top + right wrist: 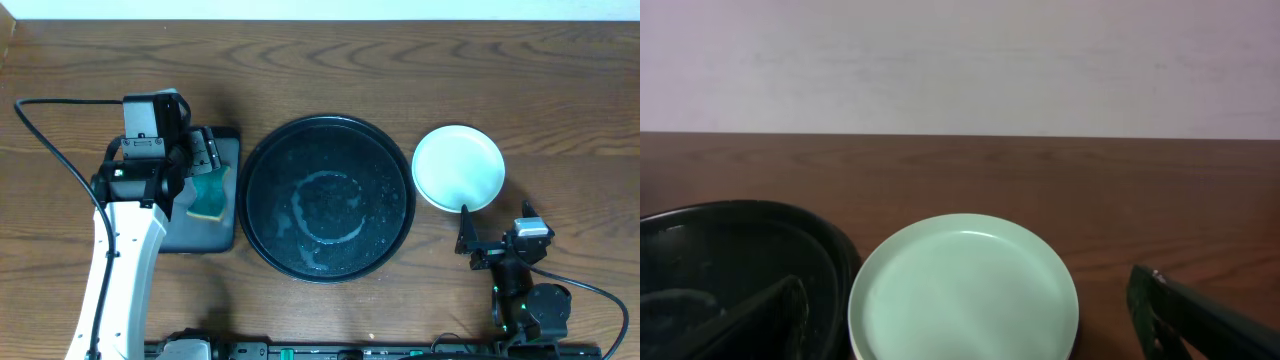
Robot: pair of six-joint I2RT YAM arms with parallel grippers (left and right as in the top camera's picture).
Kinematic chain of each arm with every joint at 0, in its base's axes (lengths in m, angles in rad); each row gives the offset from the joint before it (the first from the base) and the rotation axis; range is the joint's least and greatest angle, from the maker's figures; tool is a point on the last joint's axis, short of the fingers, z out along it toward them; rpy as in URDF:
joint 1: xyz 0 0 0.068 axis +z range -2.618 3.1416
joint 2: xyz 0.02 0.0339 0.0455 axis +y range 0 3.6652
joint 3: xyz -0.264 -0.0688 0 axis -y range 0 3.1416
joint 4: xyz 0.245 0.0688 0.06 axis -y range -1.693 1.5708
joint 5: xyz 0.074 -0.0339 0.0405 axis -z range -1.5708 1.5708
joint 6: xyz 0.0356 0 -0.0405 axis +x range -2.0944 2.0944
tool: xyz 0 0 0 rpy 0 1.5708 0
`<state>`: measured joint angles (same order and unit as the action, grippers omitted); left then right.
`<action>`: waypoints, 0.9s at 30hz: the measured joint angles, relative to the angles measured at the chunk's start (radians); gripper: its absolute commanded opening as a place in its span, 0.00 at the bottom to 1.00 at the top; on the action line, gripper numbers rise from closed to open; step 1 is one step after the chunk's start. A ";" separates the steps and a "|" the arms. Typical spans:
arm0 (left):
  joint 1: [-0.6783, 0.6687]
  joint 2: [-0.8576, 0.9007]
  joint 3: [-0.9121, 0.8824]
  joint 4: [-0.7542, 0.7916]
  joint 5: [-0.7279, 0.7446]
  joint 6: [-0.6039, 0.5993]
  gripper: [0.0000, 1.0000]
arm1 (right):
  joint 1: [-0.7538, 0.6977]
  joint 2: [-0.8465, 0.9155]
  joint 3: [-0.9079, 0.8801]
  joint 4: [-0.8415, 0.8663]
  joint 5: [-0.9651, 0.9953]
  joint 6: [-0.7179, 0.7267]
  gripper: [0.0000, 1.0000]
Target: Clean dirty plates on tray and stack at the side
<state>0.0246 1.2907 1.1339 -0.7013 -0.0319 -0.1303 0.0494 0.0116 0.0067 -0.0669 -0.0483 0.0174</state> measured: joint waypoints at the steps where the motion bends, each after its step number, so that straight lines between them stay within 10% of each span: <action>1: 0.000 0.000 0.000 0.000 0.000 0.000 0.78 | 0.000 0.000 0.000 0.000 0.000 0.000 0.99; 14: 0.000 -0.041 0.000 0.000 0.000 0.000 0.78 | 0.000 0.000 0.000 0.000 0.000 0.000 0.99; 27: 0.000 -0.544 0.000 0.000 0.000 0.000 0.78 | 0.000 0.000 0.000 0.000 0.000 0.000 0.99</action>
<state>0.0246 0.7467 1.1339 -0.7010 -0.0319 -0.1303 0.0494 0.0120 0.0067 -0.0673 -0.0486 0.0170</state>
